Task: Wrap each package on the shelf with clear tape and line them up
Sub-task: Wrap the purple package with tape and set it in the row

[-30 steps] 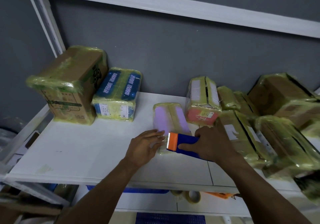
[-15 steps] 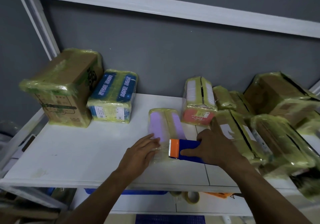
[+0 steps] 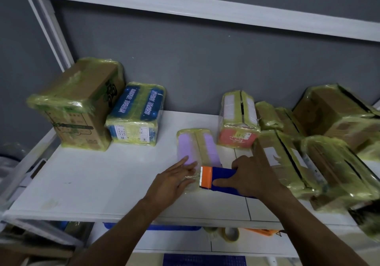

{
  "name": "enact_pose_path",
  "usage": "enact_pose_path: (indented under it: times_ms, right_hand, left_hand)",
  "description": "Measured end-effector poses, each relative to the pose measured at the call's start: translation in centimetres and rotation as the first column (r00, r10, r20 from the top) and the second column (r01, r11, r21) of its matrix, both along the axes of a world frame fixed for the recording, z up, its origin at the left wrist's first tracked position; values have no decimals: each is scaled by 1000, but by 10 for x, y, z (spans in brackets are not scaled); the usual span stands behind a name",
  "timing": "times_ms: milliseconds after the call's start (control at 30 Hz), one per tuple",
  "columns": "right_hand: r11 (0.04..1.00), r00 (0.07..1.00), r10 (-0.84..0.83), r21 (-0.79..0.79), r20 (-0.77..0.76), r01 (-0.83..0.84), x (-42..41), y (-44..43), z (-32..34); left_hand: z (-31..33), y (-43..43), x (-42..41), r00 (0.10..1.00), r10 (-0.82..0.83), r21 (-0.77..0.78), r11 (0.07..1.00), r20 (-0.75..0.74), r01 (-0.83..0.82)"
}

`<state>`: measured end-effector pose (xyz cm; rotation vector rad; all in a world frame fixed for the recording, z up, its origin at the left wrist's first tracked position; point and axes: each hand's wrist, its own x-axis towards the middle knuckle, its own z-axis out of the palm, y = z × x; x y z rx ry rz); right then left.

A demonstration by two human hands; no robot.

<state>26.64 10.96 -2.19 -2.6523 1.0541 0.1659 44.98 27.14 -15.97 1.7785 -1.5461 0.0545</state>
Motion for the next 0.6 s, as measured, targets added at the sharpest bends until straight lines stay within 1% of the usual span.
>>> enact_pose_path:
  times_ms: [233,333,433,533,600]
  right_hand:
    - [1000,1000,11,26,29,-12,-11,4,0]
    - [999,1000,-6,50,23,5,-19,3,2]
    - [998,999,-19,53,26,18,-26,2,6]
    - [997,1000,-18,75,25,16,-27,0,6]
    - [997,999,-21,80,27,19,-27,-2,7]
  left_hand:
    - [1,0,9,997,-35,9,999,69,34]
    - [-4,0,9,998,-52,25,998,25,51]
    - [-7,-1,9,998,-60,74,995,-30,62]
    - [-8,-1,10,993,-107,70,991,-48,110]
    - [-7,0,10,994,-105,48,993,-42,107]
